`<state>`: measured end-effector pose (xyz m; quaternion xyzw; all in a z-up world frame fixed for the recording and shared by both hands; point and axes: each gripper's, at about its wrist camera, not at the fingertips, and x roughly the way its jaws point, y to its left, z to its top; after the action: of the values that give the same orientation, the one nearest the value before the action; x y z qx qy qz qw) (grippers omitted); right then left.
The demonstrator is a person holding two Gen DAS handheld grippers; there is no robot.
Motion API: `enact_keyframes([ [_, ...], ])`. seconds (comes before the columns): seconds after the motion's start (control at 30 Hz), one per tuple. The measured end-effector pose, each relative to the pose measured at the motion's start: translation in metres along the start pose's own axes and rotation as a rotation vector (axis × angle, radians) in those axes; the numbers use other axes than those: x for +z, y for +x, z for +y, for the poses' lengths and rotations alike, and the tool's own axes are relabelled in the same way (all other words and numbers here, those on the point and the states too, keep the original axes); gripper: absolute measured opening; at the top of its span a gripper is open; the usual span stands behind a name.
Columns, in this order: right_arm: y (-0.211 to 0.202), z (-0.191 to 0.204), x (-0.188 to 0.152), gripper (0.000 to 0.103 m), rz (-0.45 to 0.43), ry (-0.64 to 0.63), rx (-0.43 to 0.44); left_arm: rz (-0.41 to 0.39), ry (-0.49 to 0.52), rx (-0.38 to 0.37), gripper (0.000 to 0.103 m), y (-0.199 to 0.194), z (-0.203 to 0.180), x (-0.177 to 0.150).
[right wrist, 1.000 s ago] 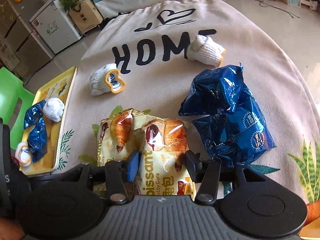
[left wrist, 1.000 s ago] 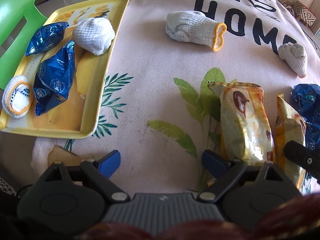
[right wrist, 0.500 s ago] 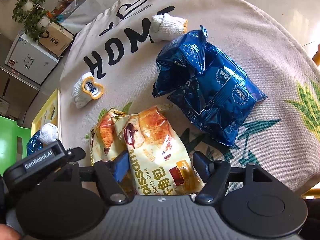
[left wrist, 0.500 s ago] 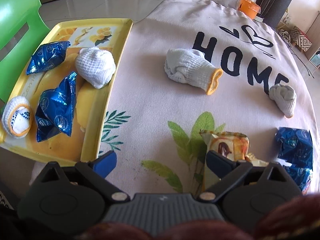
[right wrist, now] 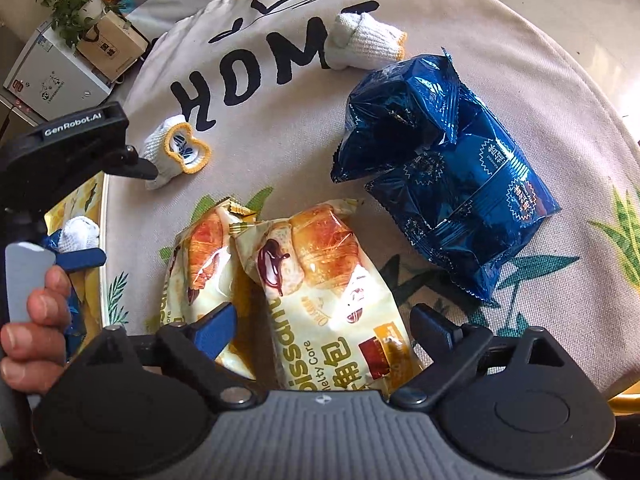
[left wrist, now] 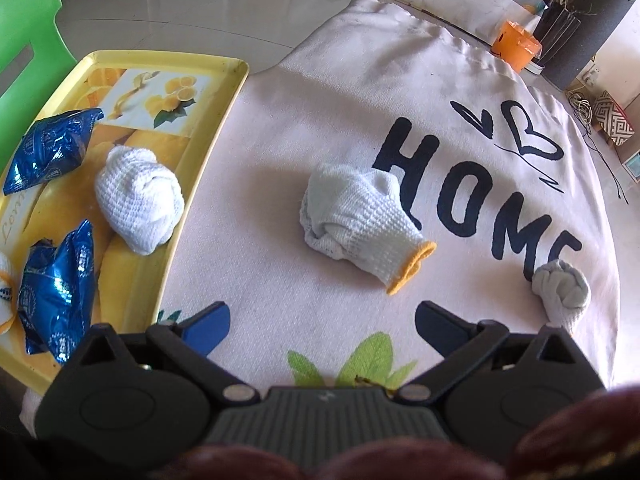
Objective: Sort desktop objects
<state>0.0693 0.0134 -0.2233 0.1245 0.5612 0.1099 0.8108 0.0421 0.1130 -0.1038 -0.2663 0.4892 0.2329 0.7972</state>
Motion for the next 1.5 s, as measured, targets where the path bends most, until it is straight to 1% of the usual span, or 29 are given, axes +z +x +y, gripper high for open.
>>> enact_keyframes([
  [0.2, 0.003, 0.003, 0.003, 0.103, 0.014, 0.011, 0.002, 0.007, 0.011, 0.016, 0.102, 0.015, -0.015, 0.023],
  [0.33, 0.005, 0.005, 0.004, 0.103, 0.019, 0.006, -0.011, 0.013, 0.024, 0.009, 0.102, 0.022, -0.024, 0.034],
  [0.47, 0.005, 0.006, 0.004, 0.103, 0.019, 0.002, -0.019, 0.036, 0.013, 0.015, 0.102, 0.035, -0.029, 0.042],
  [0.7, 0.006, 0.011, 0.003, 0.103, 0.022, -0.025, -0.044, 0.065, 0.033, 0.054, 0.102, 0.06, -0.035, 0.045],
  [0.8, 0.007, 0.017, 0.001, 0.103, 0.025, -0.06, -0.074, 0.075, 0.057, 0.098, 0.102, 0.071, -0.038, 0.046],
  [0.93, 0.009, 0.022, -0.002, 0.103, 0.024, -0.093, -0.098, 0.056, 0.11, 0.169, 0.102, 0.079, -0.047, 0.043],
  [0.97, 0.009, 0.022, -0.002, 0.103, 0.025, -0.095, -0.101, 0.049, 0.12, 0.175, 0.103, 0.08, -0.049, 0.043],
  [1.17, 0.011, 0.026, -0.003, 0.103, 0.026, -0.109, -0.124, 0.012, 0.083, 0.189, 0.103, 0.08, -0.05, 0.039],
  [1.5, 0.013, 0.032, -0.006, 0.103, 0.029, -0.149, -0.153, -0.014, 0.098, 0.184, 0.103, 0.079, -0.047, 0.033],
])
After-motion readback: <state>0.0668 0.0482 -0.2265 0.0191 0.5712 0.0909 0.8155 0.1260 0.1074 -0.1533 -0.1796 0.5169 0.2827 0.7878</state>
